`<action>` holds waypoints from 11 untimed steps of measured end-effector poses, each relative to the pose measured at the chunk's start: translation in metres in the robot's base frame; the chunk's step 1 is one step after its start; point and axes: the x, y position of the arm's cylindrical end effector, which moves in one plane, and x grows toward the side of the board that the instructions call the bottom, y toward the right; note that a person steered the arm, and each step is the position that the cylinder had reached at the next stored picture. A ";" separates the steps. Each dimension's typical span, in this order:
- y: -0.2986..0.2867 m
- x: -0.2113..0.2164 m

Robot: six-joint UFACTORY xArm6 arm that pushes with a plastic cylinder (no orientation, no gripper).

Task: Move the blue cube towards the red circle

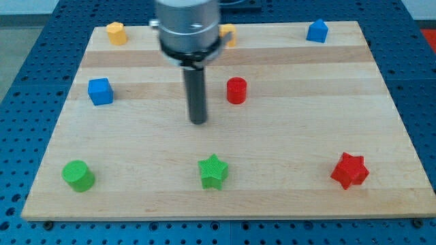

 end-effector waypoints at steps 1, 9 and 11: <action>-0.065 0.000; -0.223 -0.070; -0.184 -0.067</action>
